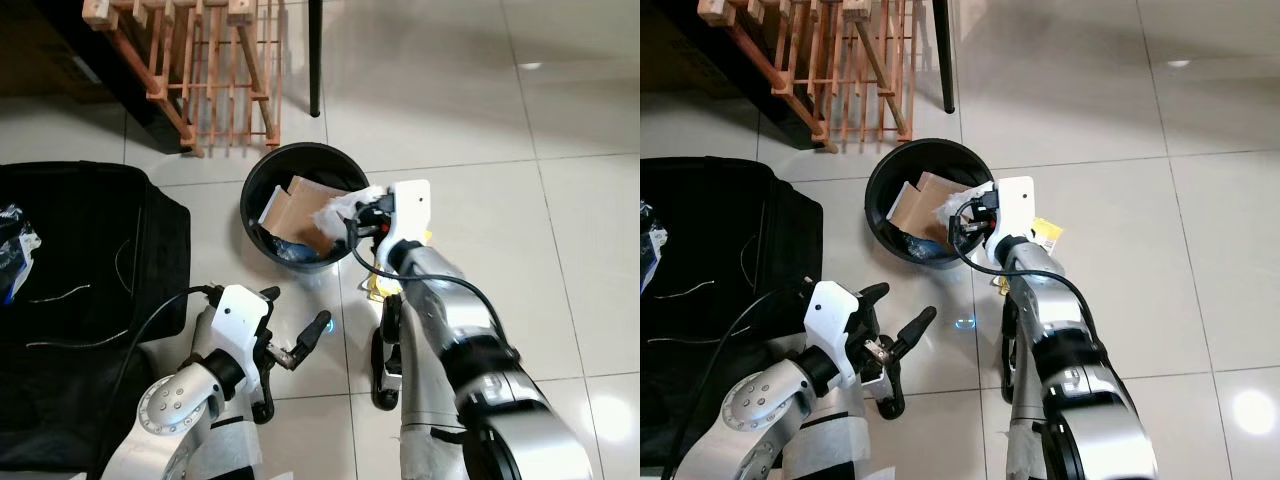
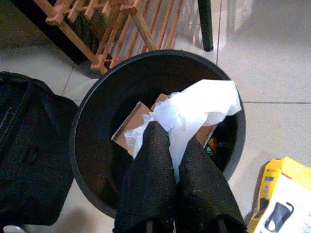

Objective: Picking trash to rubbish bin

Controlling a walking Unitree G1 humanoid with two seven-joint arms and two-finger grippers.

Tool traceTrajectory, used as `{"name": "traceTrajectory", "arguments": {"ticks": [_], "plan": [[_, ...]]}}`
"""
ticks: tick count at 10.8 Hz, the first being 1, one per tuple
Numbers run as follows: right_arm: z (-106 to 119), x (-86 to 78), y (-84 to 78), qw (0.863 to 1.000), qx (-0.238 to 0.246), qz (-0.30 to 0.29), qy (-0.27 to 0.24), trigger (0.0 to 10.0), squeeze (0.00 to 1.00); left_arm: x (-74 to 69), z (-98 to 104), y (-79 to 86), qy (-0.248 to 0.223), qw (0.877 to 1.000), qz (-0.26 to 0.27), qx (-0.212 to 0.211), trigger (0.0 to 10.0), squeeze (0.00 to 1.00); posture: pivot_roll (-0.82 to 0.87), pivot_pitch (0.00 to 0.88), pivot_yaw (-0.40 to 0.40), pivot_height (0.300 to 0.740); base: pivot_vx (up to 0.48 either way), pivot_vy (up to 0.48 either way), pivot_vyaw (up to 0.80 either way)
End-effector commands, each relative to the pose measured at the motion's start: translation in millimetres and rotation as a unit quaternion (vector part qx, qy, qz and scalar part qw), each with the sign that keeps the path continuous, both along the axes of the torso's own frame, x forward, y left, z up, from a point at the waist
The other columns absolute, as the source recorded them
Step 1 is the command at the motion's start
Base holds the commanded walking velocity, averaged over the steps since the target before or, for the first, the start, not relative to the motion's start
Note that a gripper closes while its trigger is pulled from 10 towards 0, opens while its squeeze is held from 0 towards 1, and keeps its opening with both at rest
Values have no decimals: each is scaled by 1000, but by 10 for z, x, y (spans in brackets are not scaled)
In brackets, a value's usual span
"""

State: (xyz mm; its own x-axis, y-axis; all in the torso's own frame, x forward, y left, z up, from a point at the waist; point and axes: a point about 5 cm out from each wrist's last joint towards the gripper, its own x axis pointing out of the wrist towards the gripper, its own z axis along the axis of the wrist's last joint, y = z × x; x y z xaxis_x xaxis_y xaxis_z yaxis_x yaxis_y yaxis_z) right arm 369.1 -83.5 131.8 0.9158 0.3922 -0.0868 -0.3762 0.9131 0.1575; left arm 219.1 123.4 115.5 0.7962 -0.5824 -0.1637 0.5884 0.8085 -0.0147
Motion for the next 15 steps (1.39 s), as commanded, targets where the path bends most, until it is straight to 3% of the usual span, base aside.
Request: {"name": "traceTrajectory", "arguments": {"ticks": [1,3,4,10,11,15], "plan": [[-181,-46,1,1000,-5,-10,29,0,0,-87,-49,17,19,1000,0,1,10000,0,143,598,17,572,0,0,0],[-221,-36,35,999,-18,-18,32,5098,0,-108,-45,37,21,1000,4,4,10000,0,152,602,18,572,0,0,0],[-228,-31,60,999,-15,-17,31,10000,1000,-122,-47,41,22,1000,4,5,10000,0,152,602,18,572,0,0,0],[-264,-11,40,999,-14,-22,33,10000,1000,-142,-61,45,28,1000,6,10,10000,0,151,607,16,572,0,0,0],[-371,-35,23,996,-53,-24,62,10000,1000,-139,-63,41,29,1000,6,10,10000,0,148,606,17,572,0,0,0],[-375,-32,7,997,-41,-25,63,10000,1000,-126,-67,34,28,1000,6,12,10000,0,148,604,16,572,0,0,0]]}}
